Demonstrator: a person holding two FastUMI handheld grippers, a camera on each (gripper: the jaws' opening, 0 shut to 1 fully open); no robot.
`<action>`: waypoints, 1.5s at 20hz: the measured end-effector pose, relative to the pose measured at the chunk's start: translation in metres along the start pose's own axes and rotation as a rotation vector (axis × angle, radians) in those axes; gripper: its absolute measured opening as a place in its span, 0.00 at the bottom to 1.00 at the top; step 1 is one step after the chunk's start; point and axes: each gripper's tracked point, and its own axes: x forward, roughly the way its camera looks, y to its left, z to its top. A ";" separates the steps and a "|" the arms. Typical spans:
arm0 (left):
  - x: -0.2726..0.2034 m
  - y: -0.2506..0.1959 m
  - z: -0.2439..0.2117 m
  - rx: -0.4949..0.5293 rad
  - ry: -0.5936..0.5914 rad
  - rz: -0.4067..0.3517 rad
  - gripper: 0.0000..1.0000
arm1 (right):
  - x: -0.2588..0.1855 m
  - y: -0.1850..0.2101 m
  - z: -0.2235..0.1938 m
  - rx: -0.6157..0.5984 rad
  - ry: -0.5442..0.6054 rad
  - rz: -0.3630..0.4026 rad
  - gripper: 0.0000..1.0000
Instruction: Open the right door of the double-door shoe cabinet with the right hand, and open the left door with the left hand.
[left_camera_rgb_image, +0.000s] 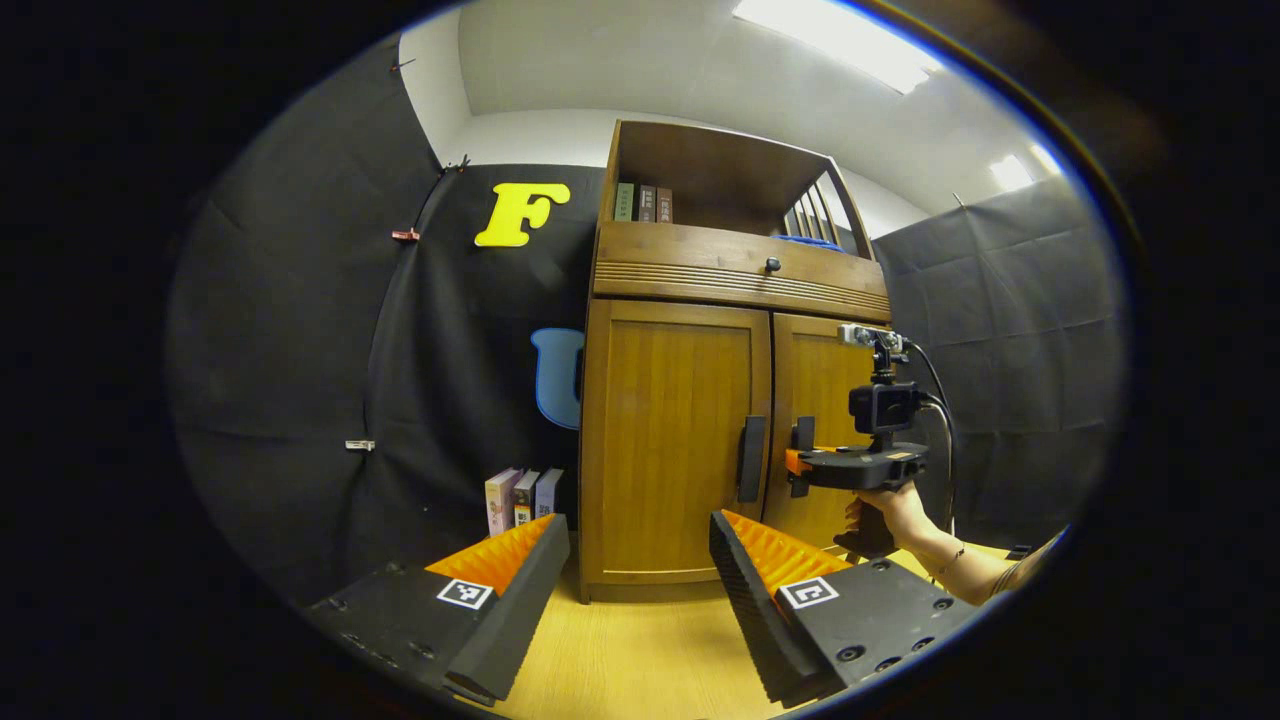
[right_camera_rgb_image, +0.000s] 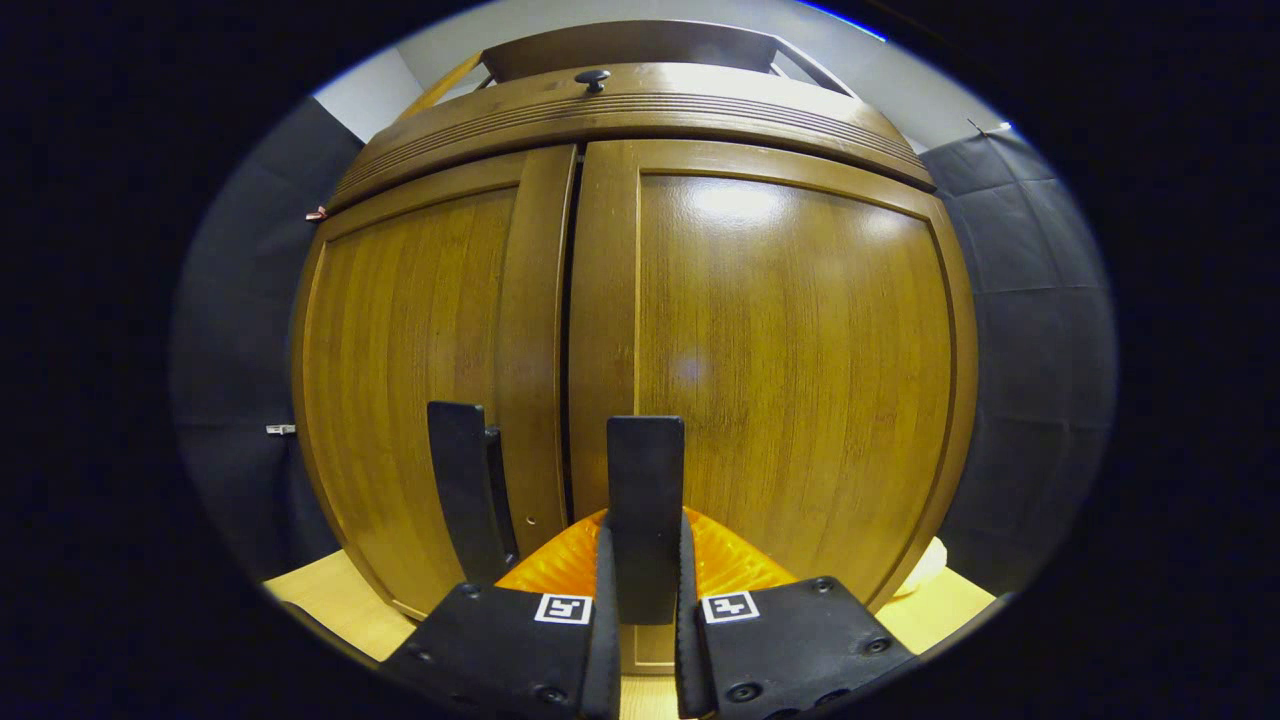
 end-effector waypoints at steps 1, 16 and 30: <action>-0.002 -0.002 0.001 0.000 -0.001 -0.002 0.89 | -0.003 0.000 0.000 -0.003 0.002 0.004 0.25; -0.022 -0.044 0.015 0.052 -0.016 -0.020 0.89 | -0.065 -0.012 0.005 -0.002 0.026 0.137 0.25; -0.020 -0.089 0.010 -0.020 0.000 -0.086 0.88 | -0.128 -0.044 0.009 -0.025 0.065 0.222 0.21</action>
